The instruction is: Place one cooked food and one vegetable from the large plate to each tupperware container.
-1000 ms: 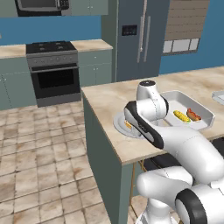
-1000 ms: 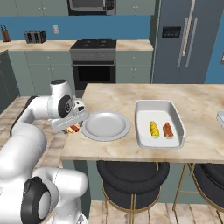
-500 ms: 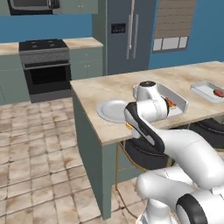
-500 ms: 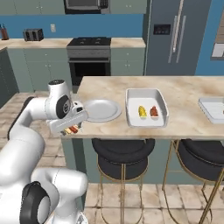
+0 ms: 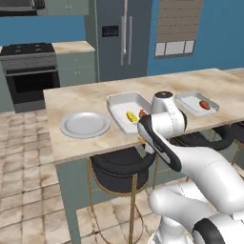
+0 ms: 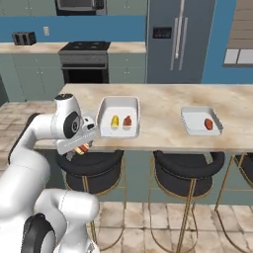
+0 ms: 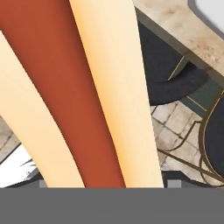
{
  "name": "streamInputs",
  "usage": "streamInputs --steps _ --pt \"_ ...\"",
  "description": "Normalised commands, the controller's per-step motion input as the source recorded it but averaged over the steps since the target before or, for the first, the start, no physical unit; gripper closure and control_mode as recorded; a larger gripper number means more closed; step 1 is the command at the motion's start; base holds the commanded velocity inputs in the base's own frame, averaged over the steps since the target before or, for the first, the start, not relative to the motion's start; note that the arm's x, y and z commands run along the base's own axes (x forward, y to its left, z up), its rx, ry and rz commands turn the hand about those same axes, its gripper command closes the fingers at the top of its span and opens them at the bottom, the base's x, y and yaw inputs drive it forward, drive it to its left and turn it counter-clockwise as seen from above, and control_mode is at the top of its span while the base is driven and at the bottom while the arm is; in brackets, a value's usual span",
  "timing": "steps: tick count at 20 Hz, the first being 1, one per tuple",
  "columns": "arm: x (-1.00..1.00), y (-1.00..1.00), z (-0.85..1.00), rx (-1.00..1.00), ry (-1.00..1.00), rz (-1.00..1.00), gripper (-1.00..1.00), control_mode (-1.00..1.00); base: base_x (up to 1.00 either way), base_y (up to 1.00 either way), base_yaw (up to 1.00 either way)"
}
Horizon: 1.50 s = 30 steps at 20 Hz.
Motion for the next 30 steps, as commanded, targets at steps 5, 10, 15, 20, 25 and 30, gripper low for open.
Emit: streamInputs --steps 5,10,15,20,25,30 --pt "0.0 0.0 0.0 0.0 0.0 0.0 1.0 1.0 0.25 -1.0 0.1" --pt "0.0 0.0 0.0 0.0 0.0 0.0 1.0 1.0 0.42 -1.0 0.03" --pt "0.0 0.0 0.0 0.0 0.0 0.0 1.0 1.0 0.47 -0.86 0.0" --pt "0.0 0.0 0.0 0.0 0.0 0.0 1.0 1.0 0.55 -0.68 0.03" --pt "0.0 0.0 0.0 0.0 0.0 0.0 1.0 1.0 0.34 -0.24 0.2" --pt "0.0 0.0 0.0 0.0 0.0 0.0 1.0 1.0 0.52 -0.01 0.11"
